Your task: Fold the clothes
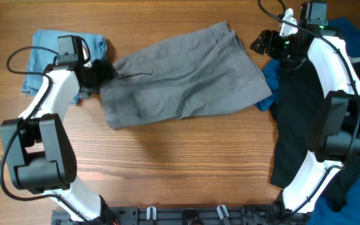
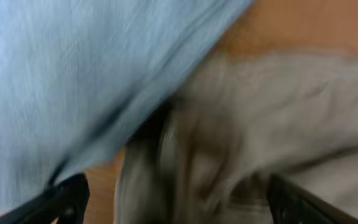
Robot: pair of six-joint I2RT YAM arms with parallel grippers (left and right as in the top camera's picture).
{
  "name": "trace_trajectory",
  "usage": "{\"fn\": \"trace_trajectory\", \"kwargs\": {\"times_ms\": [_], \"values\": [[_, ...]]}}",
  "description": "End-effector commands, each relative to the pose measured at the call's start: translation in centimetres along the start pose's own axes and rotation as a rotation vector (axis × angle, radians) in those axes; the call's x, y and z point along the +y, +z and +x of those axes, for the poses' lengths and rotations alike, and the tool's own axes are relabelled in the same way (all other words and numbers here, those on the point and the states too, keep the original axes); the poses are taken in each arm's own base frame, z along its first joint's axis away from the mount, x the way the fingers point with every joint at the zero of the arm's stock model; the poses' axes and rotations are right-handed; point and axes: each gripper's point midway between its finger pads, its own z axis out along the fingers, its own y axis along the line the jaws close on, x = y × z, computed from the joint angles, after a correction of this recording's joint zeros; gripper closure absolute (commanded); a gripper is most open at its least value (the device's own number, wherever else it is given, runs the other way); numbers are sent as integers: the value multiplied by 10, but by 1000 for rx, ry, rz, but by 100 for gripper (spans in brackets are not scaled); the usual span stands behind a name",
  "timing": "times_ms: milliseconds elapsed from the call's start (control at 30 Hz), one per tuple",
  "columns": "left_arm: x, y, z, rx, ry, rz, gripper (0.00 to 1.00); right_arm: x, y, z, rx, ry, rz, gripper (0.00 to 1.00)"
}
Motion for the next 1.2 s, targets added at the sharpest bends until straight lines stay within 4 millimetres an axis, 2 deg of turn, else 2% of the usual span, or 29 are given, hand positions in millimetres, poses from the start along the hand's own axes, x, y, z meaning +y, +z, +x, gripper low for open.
{"fn": "trace_trajectory", "kwargs": {"times_ms": [0,33,67,133,233,300,367,400,467,500,533,567,600,633,667,733,800,833,867,900,933,967,1033,1067,1100,1133,1167], "values": [[11,-4,37,157,6,-21,9,-28,0,22,84,16,174,25],[17,-6,47,201,20,-45,10,-36,-2,29,113,4,217,25],[32,-5,57,226,33,-108,11,-34,-2,31,124,-12,204,25],[41,7,69,238,31,-116,11,-22,1,30,123,-11,133,26],[24,32,82,242,31,44,10,-16,2,30,121,-11,100,26],[18,36,77,215,40,74,13,-16,1,31,127,-9,101,26],[14,19,54,163,32,90,13,-16,1,31,128,-8,101,26],[8,3,37,122,28,108,13,-16,1,32,130,-8,101,26],[-7,-44,5,23,33,154,10,-16,1,34,138,-4,102,26],[-12,-59,2,-5,42,165,10,-16,1,34,138,-4,102,26],[-13,-67,5,-4,45,166,15,-16,1,34,138,-4,102,25],[-14,-69,13,19,45,160,43,-16,1,34,139,-4,102,25],[-15,-67,20,42,55,153,67,-16,1,34,140,-3,102,25],[-18,-60,36,89,118,146,92,-16,1,34,139,-3,102,25],[-23,-53,51,125,164,143,96,-16,1,34,139,-2,102,25],[-32,-24,87,206,289,125,96,-16,1,33,135,-3,102,25],[-31,3,102,218,344,76,96,-16,1,34,136,0,102,25],[-34,27,104,201,379,59,92,-16,1,33,135,9,102,25],[-39,41,99,176,373,70,86,-16,1,33,135,9,102,25],[-41,49,93,151,345,73,84,-16,1,34,135,10,102,25],[-42,57,80,97,285,68,81,-16,1,34,136,10,102,25],[-50,59,47,-24,189,104,79,-16,1,34,136,9,102,25],[-62,45,-4,-170,54,185,75,-16,1,34,136,10,102,25],[-64,37,-23,-210,3,214,75,-16,1,34,135,10,102,25],[-68,23,-48,-246,-39,268,73,-16,1,34,136,10,102,25],[-73,8,-65,-248,-47,330,66,-16,1,35,143,13,103,25],[-76,0,-69,-221,-50,372,61,-16,0,38,154,18,104,25]]}}
